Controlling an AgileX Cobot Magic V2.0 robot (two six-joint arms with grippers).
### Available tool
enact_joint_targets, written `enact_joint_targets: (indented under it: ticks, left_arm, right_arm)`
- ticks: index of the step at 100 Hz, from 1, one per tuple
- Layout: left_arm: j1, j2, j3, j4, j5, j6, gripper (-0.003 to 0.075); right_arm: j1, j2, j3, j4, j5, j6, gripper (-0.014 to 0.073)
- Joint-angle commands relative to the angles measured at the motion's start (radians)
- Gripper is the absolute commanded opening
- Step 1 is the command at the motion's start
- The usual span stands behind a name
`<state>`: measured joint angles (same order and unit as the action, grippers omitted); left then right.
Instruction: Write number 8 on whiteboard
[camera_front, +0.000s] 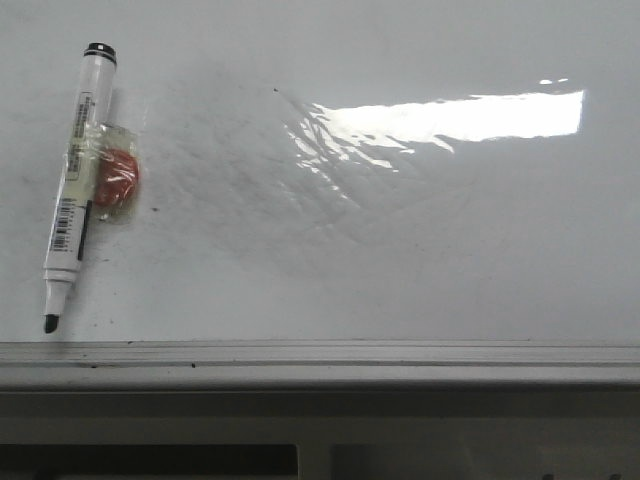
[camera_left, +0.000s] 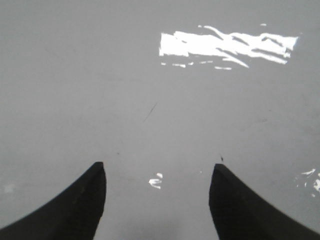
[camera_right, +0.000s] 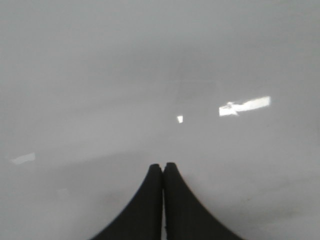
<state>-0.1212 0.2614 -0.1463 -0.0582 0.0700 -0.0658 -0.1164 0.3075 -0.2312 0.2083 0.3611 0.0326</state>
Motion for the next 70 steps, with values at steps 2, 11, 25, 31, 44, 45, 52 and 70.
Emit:
enact_joint_targets:
  ticks: [2,11,25,31,44,45,52,70]
  left_arm:
    - [-0.049,0.050,-0.026,-0.007,-0.175,-0.001,0.0439]
    - [-0.142,0.102,-0.026,0.014,-0.243,-0.001,0.0439]
    - [-0.331,0.214,-0.026,0.041,-0.333,-0.005,0.0438]
    - [-0.416,0.273,-0.026,0.031,-0.394,-0.013,0.0438]
    - [-0.547,0.392,-0.026,-0.011,-0.482,-0.013,0.0438]
    - [-0.557,0.399,-0.026,-0.015,-0.490,-0.013,0.0438]
    - [-0.596,0.466,-0.026,-0.070,-0.537,-0.013,0.0438]
    - [-0.629,0.627,-0.026,-0.098,-0.688,-0.013,0.0438]
  right_arm:
    - [-0.006,0.017,-0.027,0.008,-0.070,-0.009,-0.0063]
    - [-0.006,0.017,-0.027,0.008,-0.070,-0.009,-0.0063]
    - [-0.006,0.017,-0.027,0.008,-0.070,-0.009,-0.0063]
    - [-0.006,0.017,-0.027,0.008,-0.068,-0.009,-0.0063]
    - [-0.006,0.017,-0.027,0.008,-0.068,-0.009,-0.0063]
    - [-0.006,0.017,-0.027,0.008,-0.068,-0.009,-0.0063]
    - [-0.006,0.017,-0.027,0.008,-0.066,-0.009,-0.0063]
    - [-0.006,0.017,-0.027,0.008,-0.063,-0.009,-0.0063]
